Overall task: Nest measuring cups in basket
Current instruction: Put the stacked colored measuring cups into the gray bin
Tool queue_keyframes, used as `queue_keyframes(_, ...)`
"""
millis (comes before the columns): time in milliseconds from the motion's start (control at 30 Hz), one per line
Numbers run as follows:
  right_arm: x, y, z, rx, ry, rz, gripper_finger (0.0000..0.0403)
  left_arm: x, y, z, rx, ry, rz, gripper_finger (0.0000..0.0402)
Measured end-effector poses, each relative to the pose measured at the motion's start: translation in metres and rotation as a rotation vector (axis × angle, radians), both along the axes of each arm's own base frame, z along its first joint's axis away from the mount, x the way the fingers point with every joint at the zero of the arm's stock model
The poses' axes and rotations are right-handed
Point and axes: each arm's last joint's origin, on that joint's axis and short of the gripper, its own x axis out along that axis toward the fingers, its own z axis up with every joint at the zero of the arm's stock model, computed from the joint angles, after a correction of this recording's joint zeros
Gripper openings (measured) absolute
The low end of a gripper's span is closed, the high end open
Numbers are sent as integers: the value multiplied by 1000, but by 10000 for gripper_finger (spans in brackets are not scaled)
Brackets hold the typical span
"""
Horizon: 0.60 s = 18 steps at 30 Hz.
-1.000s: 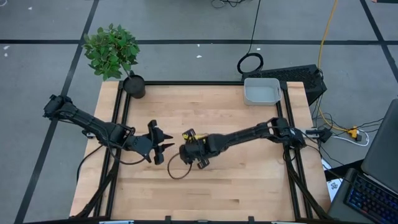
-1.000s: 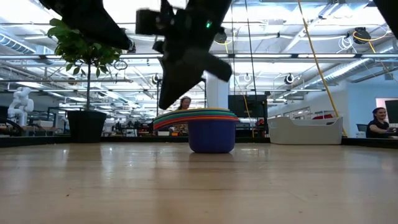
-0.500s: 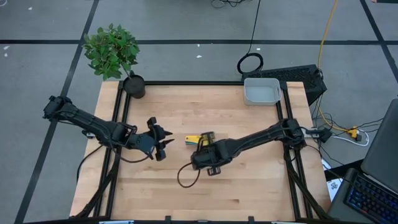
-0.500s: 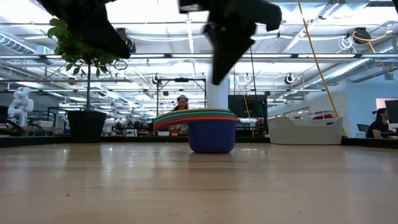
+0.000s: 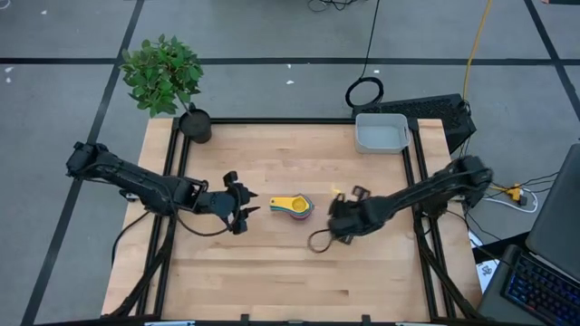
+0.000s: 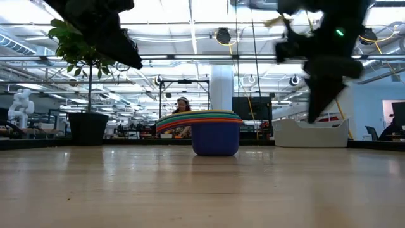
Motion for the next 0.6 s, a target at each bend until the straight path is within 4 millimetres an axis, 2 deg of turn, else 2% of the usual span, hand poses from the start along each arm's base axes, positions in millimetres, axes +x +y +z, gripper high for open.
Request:
queue_keyframes(200, -65, -21, -31, 6, 7, -184, 81, 11, 7, 0, -41, 1, -2, 191)
queue_keyframes(333, -97, -29, -45, 65, 31, -261, 69, 12, 7, -1, -42, -3, -6, 191)
queue_keyframes(467, -113, -28, -51, 99, -21, -234, 13, 12, 7, -1, -28, 2, -16, 191)
queue_keyframes(600, -115, -24, -48, 38, -163, -167, 3, 12, 7, -1, -27, 1, -17, 191)
